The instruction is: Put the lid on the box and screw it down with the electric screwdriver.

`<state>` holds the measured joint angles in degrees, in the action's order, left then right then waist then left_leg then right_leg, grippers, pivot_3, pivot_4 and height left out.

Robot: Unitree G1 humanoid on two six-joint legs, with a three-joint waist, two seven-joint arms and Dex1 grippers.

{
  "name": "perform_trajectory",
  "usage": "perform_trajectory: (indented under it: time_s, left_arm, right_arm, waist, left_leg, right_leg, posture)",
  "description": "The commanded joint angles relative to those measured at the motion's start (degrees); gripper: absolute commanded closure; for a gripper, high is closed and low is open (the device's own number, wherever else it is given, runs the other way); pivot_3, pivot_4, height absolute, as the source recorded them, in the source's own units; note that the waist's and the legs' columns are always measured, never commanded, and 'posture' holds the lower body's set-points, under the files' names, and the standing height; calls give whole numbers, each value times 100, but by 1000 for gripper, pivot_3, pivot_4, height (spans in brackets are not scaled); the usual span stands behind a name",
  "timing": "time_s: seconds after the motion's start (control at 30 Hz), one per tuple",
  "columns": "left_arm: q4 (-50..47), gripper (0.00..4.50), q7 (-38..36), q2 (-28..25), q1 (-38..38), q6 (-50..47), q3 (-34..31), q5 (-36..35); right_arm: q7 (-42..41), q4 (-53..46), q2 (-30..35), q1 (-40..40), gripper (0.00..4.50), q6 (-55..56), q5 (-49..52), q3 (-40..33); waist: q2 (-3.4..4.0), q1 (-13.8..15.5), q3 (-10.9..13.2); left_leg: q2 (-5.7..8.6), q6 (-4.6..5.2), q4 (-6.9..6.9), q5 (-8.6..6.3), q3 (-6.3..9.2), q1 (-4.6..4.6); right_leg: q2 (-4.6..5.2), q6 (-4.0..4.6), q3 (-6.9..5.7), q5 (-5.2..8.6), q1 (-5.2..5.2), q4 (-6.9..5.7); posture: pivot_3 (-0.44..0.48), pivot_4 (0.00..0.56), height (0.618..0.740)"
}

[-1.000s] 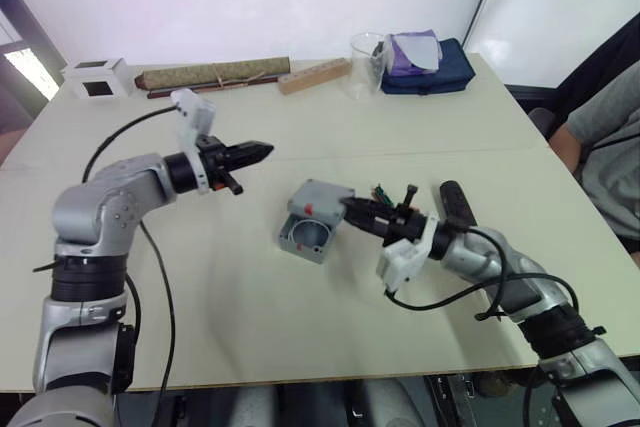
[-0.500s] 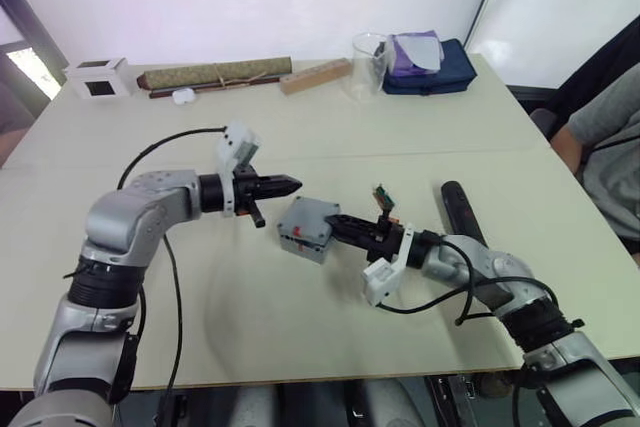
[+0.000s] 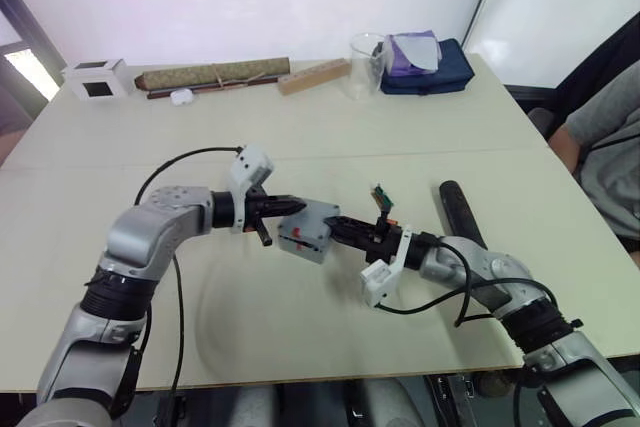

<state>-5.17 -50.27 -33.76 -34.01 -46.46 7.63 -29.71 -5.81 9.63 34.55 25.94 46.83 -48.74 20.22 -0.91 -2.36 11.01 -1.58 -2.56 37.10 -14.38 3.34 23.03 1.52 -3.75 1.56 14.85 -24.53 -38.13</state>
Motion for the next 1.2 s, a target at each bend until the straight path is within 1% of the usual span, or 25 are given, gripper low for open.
perform_trajectory:
  time_s: [0.03,0.2,0.3,0.4,0.8,1.07,1.2]
  left_arm:
    - [-70,4450,-56,-11,-87,156,-114,48]
    - [-27,4450,-87,10,-89,166,-121,79]
    - [-52,4450,-146,-15,-46,203,-21,157]
    - [-64,4450,-161,15,-18,270,58,259]
    - [-70,4450,-229,76,-37,285,61,341]
    - [-58,4450,-218,122,-88,269,-55,293]
    - [-45,4450,-239,136,-114,257,-74,286]
  right_arm:
    - [55,-64,-24,67,4158,-26,37,31]
    - [63,-77,7,80,4158,-25,28,62]
    - [59,-98,45,48,4158,4,1,93]
    - [86,-151,44,44,4158,-132,-210,129]
    - [71,-167,25,8,4158,-292,-209,228]
    - [346,-347,1,-68,4158,-380,-173,68]
    - [394,-392,24,-70,4158,-382,-239,122]
  waist:
    - [0,0,0]
    - [0,-1,0]
    - [0,-2,0]
    - [0,-2,0]
    - [0,-1,-1]
    - [0,0,-1]
    - [0,0,-1]
  left_leg:
    - [0,0,0,0,0,0]
    - [0,0,0,0,0,-1]
    - [0,0,0,0,0,-2]
    - [0,0,0,0,0,-5]
    - [0,1,0,0,-1,-20]
    - [0,1,0,0,-1,-21]
    - [0,1,0,0,-1,-21]
  right_leg:
    - [0,0,0,0,1,0]
    - [0,0,0,0,1,0]
    - [0,0,0,0,1,-1]
    - [0,0,0,0,4,0]
    - [0,0,0,0,18,-1]
    - [0,0,1,0,19,-1]
    - [0,0,1,0,19,-1]
  posture:
    - [0,150,740]
    - [0,150,740]
    - [0,150,740]
    - [0,150,740]
    - [0,150,740]
    - [0,150,740]
    - [0,150,740]
